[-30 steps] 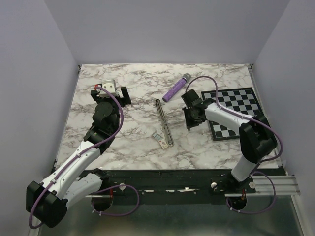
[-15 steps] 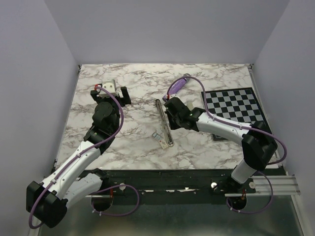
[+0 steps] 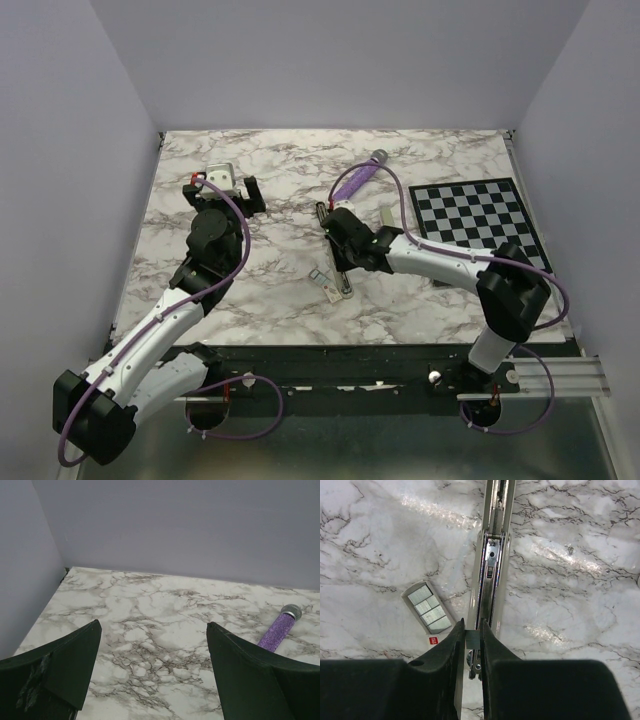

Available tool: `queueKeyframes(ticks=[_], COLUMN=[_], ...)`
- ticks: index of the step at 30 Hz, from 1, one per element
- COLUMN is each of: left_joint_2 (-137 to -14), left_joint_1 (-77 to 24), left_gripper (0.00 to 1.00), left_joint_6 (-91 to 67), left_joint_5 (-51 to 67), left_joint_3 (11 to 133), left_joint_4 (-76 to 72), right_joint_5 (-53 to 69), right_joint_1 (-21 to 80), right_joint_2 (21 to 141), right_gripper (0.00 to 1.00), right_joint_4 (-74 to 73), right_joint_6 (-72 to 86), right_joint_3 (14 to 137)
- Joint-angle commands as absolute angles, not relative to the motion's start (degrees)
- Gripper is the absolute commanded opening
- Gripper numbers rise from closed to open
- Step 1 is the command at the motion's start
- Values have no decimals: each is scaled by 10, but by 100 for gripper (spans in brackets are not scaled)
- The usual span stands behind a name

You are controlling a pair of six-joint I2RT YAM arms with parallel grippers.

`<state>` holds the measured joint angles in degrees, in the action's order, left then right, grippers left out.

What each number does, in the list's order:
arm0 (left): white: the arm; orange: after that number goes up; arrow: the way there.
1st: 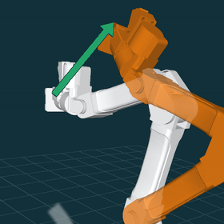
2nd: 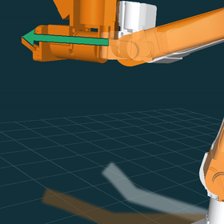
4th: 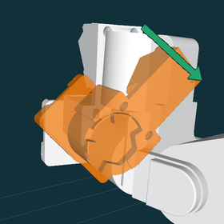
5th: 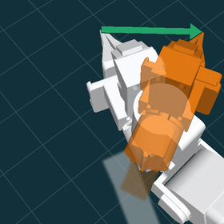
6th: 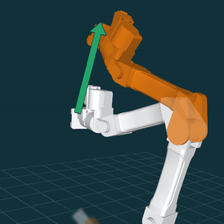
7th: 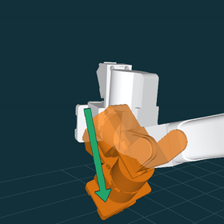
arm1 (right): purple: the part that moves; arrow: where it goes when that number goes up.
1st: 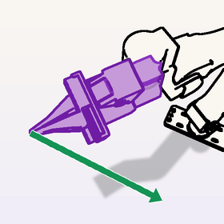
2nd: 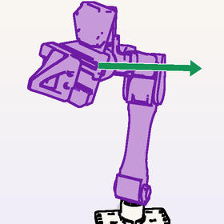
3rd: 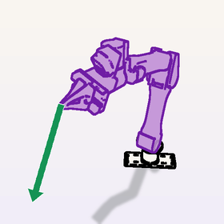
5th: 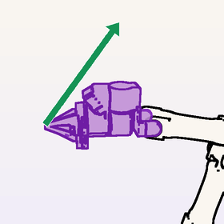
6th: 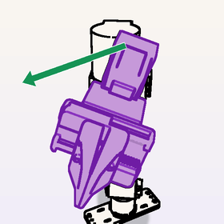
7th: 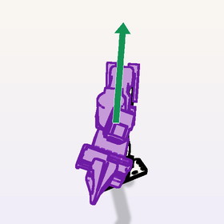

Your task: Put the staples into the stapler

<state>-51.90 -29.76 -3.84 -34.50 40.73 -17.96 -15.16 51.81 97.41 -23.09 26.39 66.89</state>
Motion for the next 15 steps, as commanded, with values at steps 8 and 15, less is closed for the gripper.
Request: queueKeyframes(ticks=[8,15], left_joint_2=[-513,-512], left_joint_1=[-301,-301], left_gripper=[94,94], left_joint_6=[-33,-33], left_joint_5=[-358,-356], left_joint_3=[400,400], left_joint_4=[-195,-196], right_joint_5=[-189,-189], right_joint_1=[526,525], right_joint_2=[1000,1011], right_gripper=[22,22], right_joint_4=[-221,-222], right_joint_6=[285,286], right_joint_3=[664,668])
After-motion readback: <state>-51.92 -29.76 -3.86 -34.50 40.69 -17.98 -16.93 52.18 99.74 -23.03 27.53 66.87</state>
